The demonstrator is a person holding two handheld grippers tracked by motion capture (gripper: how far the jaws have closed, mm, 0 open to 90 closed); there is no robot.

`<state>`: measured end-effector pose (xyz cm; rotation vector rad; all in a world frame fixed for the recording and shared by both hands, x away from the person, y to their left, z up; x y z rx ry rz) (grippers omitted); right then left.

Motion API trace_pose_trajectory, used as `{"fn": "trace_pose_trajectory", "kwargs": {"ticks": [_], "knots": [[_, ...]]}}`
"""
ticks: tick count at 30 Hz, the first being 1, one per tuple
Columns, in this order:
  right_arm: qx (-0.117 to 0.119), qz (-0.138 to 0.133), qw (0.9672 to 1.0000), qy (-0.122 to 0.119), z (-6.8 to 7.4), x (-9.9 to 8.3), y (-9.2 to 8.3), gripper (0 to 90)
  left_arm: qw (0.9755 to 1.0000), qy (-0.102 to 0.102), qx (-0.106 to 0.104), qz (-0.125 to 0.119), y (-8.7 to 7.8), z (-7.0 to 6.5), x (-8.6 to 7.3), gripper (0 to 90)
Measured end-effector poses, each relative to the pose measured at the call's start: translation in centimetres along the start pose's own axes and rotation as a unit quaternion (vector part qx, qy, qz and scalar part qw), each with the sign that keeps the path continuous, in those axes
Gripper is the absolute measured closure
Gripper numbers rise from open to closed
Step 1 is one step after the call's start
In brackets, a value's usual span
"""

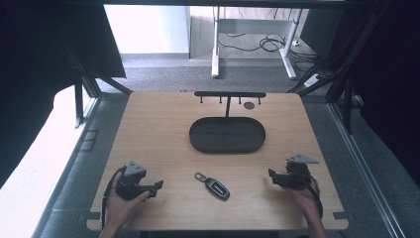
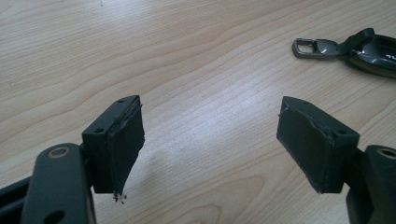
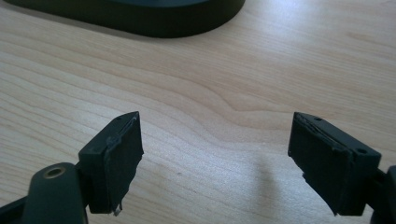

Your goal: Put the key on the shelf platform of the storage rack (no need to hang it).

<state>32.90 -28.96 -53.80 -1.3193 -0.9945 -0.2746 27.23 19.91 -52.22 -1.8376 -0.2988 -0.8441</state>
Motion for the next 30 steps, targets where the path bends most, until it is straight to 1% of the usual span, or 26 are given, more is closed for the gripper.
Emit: {"fn": "trace_pose_trajectory", "kwargs": {"ticks": [4,9,12,14,19,21,22,24,27,30], "knots": [[0.007,-0.007,0.9999,-0.008,0.2,0.2,-0.5,19.9,1.0000,0.000,0.000,0.000,0.0,0.0,0.0,23.3],[0.015,-0.009,0.9995,-0.027,0.6,0.7,-0.9,22.4,1.0000,0.001,-0.001,0.001,0.0,-0.1,0.0,23.3],[0.016,-0.008,0.9994,-0.029,0.8,0.9,-1.0,24.3,1.0000,0.001,0.000,0.001,0.0,0.0,0.0,23.3],[0.023,-0.006,0.9989,-0.040,1.2,1.2,-1.1,26.4,1.0000,-0.001,0.000,0.000,-0.1,0.1,0.0,23.3],[0.038,-0.006,0.9981,-0.047,1.8,1.9,-1.3,28.5,1.0000,0.000,0.000,0.001,-0.1,0.0,0.1,23.3],[0.053,-0.001,0.9972,-0.053,2.2,2.3,-1.6,28.4,1.0000,0.001,-0.001,0.000,-0.1,0.0,0.1,23.3],[0.058,0.005,0.9963,-0.063,2.4,2.7,-1.8,28.3,1.0000,0.001,-0.001,0.000,-0.1,-0.1,0.1,23.3],[0.065,0.015,0.9950,-0.074,2.8,3.3,-2.1,27.4,1.0000,0.001,-0.002,0.000,-0.1,-0.1,0.1,23.3],[0.081,0.030,0.9920,-0.092,3.4,4.6,-2.8,27.1,1.0000,0.002,-0.002,0.001,-0.1,-0.1,0.1,23.3],[0.088,0.043,0.9891,-0.110,4.1,5.7,-3.3,27.2,1.0000,0.002,-0.003,0.001,0.0,-0.1,0.1,23.3]]}}
Point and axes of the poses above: each handheld gripper's, and its own axes: y roughly forward along the jaws, x roughly out of its top, z roughly to its left, the point moved 3 cm from there along y, roughly forward along the jaws, and after that the axes turned 7 degrees about -y, right-handed, at the moved point
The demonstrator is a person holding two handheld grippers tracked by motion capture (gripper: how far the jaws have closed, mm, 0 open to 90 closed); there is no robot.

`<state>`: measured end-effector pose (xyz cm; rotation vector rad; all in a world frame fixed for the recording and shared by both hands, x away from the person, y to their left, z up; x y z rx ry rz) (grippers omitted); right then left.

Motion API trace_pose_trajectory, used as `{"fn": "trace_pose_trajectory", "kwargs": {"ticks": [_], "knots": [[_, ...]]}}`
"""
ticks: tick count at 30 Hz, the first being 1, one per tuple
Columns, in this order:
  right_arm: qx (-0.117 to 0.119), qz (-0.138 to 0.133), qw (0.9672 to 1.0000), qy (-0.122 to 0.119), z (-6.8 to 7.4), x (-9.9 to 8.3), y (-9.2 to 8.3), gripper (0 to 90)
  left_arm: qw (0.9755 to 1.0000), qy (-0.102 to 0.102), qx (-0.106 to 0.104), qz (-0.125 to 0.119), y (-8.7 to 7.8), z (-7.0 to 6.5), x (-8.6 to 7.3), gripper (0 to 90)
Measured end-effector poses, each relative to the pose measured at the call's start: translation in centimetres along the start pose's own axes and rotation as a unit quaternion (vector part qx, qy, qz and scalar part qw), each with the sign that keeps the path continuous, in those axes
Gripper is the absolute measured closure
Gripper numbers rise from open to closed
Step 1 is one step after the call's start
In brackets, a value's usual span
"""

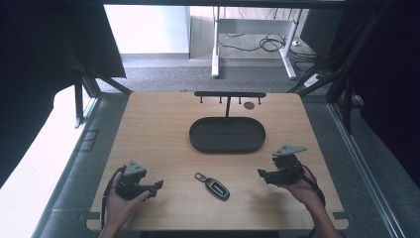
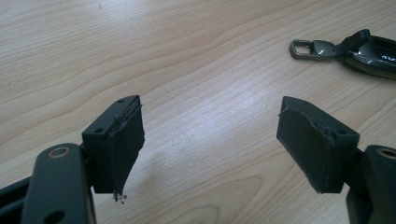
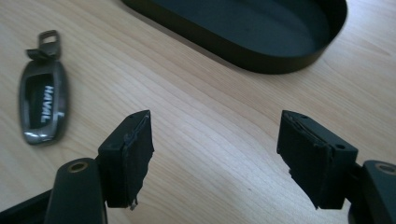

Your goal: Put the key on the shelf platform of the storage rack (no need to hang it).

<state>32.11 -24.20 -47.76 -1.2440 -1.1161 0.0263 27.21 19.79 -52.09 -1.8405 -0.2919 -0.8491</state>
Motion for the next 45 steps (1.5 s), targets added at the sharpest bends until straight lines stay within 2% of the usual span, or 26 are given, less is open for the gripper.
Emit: {"fn": "trace_pose_trajectory", "kwargs": {"ticks": [6,16,31,39,45], "knots": [[0.017,0.020,0.9993,-0.027,1.2,2.3,-0.1,27.1,1.0000,0.000,0.000,-0.001,0.0,0.0,0.0,23.3],[0.029,0.035,0.9978,-0.048,2.3,4.7,-0.1,28.0,1.0000,0.000,-0.001,-0.001,0.0,0.0,0.0,23.3],[0.041,0.062,0.9947,-0.072,3.6,6.2,0.6,28.9,1.0000,0.003,-0.003,0.001,0.1,-0.1,0.0,23.3],[0.049,0.074,0.9915,-0.096,4.8,7.4,1.3,29.0,1.0000,0.005,-0.003,0.004,0.2,-0.2,0.0,23.3],[0.053,0.083,0.9896,-0.105,5.6,8.0,1.9,29.1,1.0000,0.004,-0.004,0.003,0.2,-0.2,0.0,23.3]]}}
Point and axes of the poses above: each handheld gripper's, and its own axes: y roughly forward along the jaws, x roughly out of its top, z roughly to its left, the point moved 3 cm from there along y, roughly forward along the jaws, and after that the axes turned 7 degrees about -y, right-handed, at the moved point
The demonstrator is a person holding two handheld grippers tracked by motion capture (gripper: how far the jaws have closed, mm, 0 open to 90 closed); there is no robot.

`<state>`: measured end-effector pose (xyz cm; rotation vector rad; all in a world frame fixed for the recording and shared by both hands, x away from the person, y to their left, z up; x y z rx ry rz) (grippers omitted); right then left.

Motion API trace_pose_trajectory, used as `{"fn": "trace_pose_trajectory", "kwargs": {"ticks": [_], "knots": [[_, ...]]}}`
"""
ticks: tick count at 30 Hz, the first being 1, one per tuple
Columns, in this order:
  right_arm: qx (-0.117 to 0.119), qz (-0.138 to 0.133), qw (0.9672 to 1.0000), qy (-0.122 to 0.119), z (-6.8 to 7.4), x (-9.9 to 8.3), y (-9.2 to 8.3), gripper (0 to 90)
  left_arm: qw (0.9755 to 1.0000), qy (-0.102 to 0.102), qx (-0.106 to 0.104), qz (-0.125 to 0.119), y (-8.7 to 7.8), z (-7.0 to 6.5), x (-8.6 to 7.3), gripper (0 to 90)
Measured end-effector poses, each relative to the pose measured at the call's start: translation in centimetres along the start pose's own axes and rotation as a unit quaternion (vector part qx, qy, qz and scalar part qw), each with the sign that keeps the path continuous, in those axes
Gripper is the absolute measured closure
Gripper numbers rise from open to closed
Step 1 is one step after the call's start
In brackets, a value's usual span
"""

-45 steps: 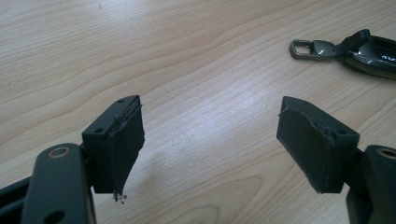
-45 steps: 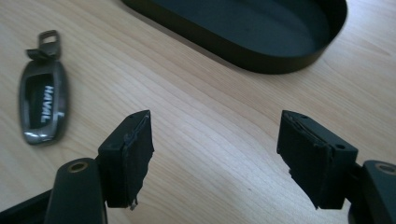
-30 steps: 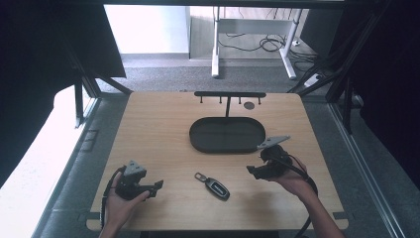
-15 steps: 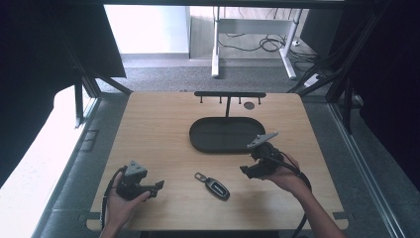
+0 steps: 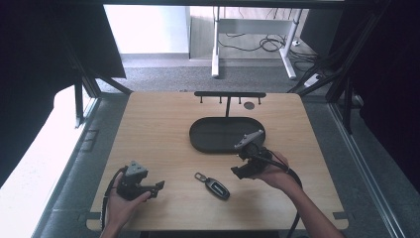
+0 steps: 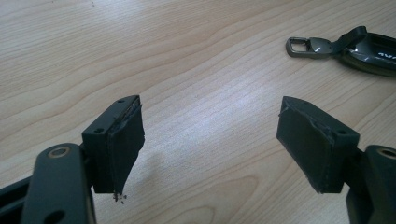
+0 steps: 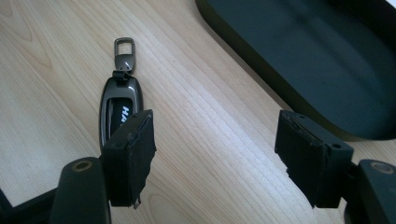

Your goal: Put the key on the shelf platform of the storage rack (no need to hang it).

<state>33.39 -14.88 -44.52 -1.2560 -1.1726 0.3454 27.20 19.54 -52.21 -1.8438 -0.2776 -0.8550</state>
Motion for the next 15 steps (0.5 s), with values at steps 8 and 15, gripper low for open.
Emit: {"fn": "trace_pose_trajectory", "kwargs": {"ticks": [8,15], "knots": [[0.007,0.013,0.9998,-0.015,0.9,1.1,0.9,29.2,1.0000,0.000,0.000,0.001,0.1,0.0,0.0,23.3],[0.015,0.023,0.9992,-0.029,1.8,1.9,1.8,29.0,1.0000,0.000,-0.001,0.000,0.0,0.0,0.0,23.3]]}}
Point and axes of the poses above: each handheld gripper's, and its own axes: y roughly forward along the jaws, x roughly out of its top, z roughly to its left, the point moved 3 cm from there along y, roughly forward along the jaws, and after that the axes turned 7 degrees about -y, right-handed, at the moved point
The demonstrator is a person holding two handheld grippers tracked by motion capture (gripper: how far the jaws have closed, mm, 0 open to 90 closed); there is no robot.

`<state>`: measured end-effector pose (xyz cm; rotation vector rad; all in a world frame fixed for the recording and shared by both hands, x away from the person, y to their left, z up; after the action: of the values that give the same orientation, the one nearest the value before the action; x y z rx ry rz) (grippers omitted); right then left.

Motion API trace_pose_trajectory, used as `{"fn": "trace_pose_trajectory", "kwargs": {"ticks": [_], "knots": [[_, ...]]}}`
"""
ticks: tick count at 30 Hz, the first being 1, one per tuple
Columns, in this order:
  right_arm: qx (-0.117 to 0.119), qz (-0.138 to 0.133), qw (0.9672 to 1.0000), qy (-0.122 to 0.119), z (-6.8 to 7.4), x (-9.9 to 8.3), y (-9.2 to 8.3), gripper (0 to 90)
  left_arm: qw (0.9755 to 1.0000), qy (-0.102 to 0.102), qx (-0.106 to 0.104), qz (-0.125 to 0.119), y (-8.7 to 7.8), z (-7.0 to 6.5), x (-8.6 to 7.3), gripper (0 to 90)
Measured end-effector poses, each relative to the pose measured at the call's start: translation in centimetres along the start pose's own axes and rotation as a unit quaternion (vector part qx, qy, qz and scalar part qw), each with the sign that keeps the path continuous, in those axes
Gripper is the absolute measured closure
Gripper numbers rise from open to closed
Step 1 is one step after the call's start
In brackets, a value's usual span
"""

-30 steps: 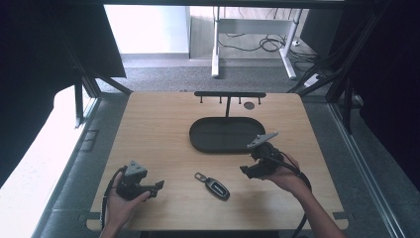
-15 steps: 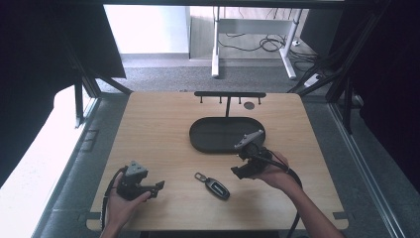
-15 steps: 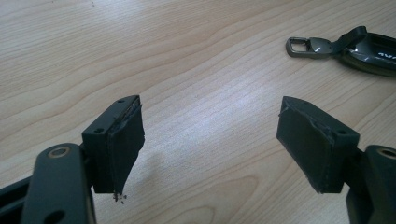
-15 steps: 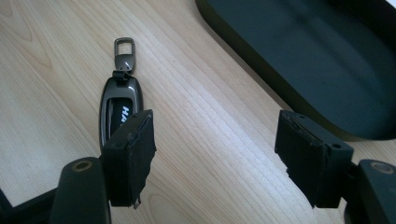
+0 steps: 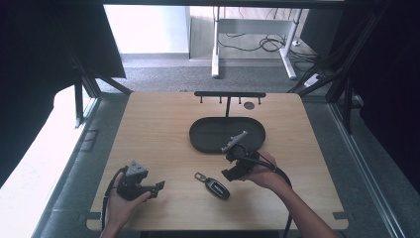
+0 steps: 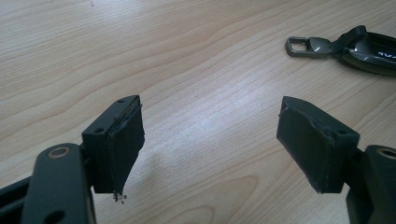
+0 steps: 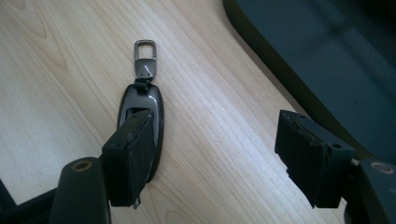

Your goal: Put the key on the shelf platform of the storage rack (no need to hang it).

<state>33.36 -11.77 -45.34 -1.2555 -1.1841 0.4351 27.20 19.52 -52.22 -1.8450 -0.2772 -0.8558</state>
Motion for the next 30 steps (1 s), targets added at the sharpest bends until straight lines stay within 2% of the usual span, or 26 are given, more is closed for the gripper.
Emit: {"fn": "trace_pose_trajectory", "kwargs": {"ticks": [16,30], "knots": [[0.016,0.024,0.9994,-0.017,1.7,1.1,2.1,28.3,1.0000,0.001,-0.001,-0.001,0.0,0.0,0.0,23.3],[0.031,0.052,0.9977,-0.030,3.2,1.3,4.8,27.8,1.0000,0.002,-0.001,0.001,0.1,-0.1,0.0,23.3]]}}
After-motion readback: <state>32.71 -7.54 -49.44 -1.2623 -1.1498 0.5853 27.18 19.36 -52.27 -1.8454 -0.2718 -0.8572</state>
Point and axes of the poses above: each handheld gripper's, and its own axes: y roughly forward along the jaws, x roughly out of its top, z roughly to its left, the point moved 3 cm from there along y, roughly forward along the jaws, and after that the axes turned 7 degrees about -y, right-handed, at the moved point
